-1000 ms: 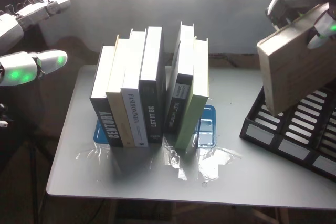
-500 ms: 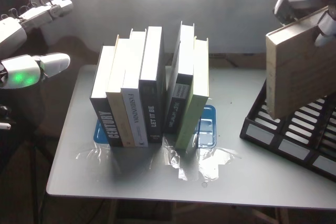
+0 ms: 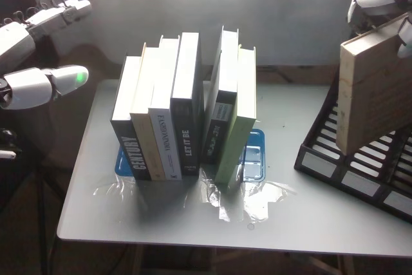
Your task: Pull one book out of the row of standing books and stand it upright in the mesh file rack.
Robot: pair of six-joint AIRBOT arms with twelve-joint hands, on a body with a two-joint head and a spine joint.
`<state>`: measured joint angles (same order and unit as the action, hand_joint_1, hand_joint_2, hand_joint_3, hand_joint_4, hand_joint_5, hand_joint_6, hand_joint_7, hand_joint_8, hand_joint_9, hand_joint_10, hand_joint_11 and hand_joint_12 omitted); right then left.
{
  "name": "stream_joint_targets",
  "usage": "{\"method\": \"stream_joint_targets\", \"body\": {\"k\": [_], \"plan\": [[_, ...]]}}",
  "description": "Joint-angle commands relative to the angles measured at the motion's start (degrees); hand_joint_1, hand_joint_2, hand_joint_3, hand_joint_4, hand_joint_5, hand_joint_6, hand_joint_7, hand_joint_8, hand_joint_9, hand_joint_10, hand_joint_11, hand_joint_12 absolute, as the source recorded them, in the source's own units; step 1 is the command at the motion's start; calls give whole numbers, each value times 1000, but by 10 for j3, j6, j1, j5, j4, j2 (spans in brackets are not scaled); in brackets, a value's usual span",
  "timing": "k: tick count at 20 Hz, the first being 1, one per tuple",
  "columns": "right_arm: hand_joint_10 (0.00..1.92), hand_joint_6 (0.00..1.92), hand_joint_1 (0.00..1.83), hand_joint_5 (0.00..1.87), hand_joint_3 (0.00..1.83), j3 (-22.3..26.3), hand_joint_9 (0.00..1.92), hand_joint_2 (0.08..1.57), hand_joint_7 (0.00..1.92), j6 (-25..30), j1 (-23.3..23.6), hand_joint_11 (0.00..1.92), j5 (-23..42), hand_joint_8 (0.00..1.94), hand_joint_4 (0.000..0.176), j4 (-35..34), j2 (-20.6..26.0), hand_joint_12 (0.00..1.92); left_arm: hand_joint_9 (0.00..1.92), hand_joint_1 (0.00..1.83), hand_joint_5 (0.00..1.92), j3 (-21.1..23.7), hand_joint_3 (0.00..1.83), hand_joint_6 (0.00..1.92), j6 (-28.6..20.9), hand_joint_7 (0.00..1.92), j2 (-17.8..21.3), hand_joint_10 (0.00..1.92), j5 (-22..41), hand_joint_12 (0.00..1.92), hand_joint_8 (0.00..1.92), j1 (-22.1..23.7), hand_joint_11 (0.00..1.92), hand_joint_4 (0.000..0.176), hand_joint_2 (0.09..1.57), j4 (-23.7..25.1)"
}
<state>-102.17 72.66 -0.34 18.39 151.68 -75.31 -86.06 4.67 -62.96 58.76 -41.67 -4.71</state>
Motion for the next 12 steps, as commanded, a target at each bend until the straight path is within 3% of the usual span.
{"method": "stream_joint_targets", "body": {"k": [1, 7, 12], "plan": [[1452, 1325, 1350, 742, 0, -5, 766, 1200, 831, -1, 3, 477, -43, 1158, 0, 8, 8, 1585, 0, 681, 87, -7, 2, 1, -2, 0, 3, 0, 71, 0, 0, 0, 0, 0, 1351, -19], [1464, 1351, 1347, 746, 0, -6, 712, 1208, 841, -2, 10, 394, -37, 1190, 0, 27, -1, 1623, 0, 603, 83, -15, 2, 1, -2, 0, -6, 0, 75, 0, 0, 0, 0, 0, 1354, -19], [1449, 1302, 1346, 781, 0, -13, 742, 1199, 819, -2, 10, 476, -30, 1182, 0, 53, -14, 1559, 0, 637, 86, -19, 0, 0, -2, 0, -10, 0, 80, 0, 0, 0, 0, 0, 1350, -18]]}}
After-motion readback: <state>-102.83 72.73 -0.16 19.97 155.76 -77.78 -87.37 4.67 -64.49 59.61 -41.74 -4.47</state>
